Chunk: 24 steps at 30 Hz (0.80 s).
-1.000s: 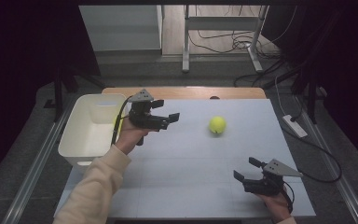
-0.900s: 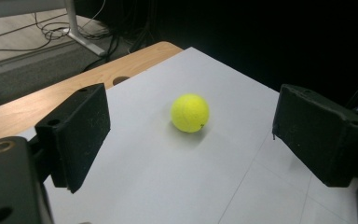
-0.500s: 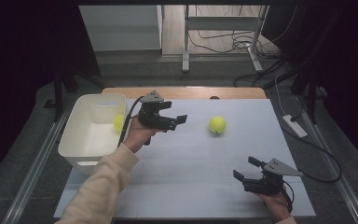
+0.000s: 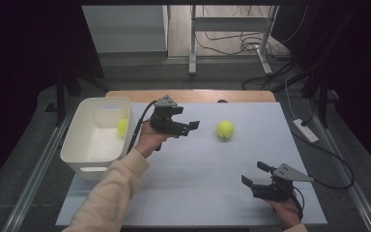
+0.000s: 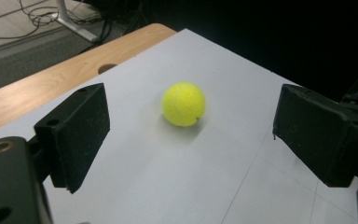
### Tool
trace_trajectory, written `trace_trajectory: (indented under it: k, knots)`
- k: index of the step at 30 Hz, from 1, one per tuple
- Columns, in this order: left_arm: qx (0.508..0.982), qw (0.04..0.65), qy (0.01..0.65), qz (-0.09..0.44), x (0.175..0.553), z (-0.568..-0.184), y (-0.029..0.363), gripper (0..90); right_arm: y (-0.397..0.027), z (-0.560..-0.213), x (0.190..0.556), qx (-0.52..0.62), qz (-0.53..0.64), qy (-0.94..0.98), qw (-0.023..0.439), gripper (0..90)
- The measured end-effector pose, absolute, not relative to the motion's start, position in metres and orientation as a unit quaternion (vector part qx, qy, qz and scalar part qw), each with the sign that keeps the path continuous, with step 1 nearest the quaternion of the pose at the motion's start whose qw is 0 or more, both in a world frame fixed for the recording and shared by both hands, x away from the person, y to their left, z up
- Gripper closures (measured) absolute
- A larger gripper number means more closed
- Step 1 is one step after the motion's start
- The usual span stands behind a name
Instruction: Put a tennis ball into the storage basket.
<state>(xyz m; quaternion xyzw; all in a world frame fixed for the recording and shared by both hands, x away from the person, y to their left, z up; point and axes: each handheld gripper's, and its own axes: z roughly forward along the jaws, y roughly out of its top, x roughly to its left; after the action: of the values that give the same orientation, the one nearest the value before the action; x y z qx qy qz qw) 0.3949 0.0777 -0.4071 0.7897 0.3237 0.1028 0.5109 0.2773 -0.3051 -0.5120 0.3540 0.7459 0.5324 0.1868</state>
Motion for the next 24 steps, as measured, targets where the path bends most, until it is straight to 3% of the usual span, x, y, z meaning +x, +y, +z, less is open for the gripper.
trace_trajectory:
  k: [24]
  knots:
    - [0.812,0.481,0.319,0.091,0.412,-0.425,0.041,9.0,-0.306,-0.511,0.273,0.354,0.534,0.745,0.184,13.4]
